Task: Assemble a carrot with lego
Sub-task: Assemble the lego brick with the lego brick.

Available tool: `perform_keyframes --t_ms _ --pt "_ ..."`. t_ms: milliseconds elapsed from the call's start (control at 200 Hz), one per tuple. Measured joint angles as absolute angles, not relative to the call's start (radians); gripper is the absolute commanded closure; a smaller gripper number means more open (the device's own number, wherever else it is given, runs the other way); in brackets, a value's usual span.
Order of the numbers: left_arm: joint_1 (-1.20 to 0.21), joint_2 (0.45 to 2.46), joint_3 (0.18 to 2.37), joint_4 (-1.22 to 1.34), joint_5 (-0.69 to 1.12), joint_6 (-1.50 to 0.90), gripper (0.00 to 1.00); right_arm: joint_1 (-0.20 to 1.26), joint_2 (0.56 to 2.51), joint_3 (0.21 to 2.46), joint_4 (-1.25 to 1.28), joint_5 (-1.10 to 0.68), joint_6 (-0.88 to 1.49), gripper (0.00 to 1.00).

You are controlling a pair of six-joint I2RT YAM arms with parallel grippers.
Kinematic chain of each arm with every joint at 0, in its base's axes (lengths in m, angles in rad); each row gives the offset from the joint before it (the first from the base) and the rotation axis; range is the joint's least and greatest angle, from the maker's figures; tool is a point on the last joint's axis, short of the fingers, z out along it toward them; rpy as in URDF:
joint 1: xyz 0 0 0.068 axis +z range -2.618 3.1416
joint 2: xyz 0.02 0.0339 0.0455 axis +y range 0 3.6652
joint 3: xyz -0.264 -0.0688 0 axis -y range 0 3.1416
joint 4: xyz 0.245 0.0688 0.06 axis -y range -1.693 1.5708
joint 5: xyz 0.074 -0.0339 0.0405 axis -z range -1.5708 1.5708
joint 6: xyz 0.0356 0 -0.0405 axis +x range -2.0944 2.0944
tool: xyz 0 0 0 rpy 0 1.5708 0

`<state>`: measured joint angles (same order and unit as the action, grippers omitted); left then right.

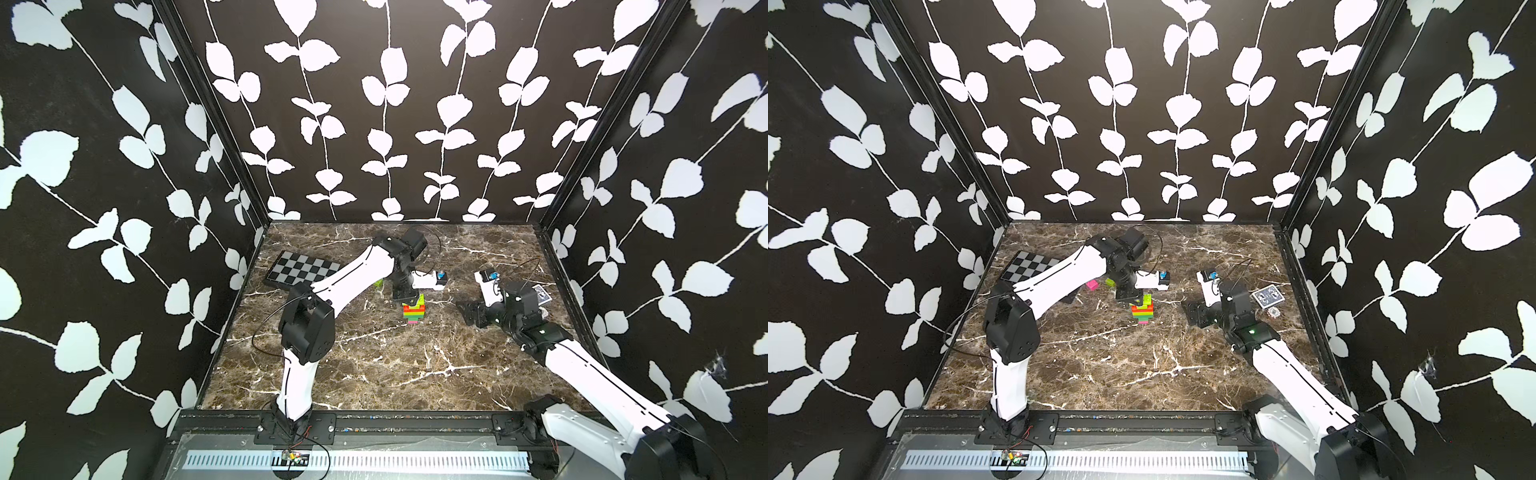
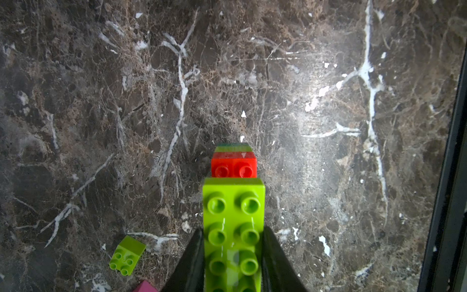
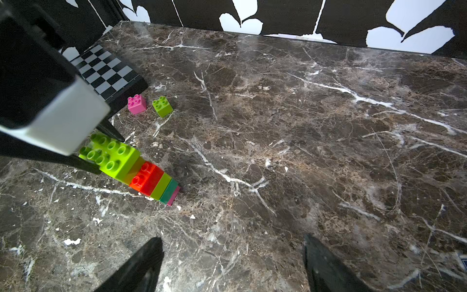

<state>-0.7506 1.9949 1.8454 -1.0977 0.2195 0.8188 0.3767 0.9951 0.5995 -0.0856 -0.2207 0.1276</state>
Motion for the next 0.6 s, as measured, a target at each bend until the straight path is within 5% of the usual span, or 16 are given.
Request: perform_keyframes --t_ms 600 --pt "-0.779 2.017 1.884 -1.123 0.172 0.712 0.8 0.377 1.0 0.599 -0.067 -0.221 0.131 0.14"
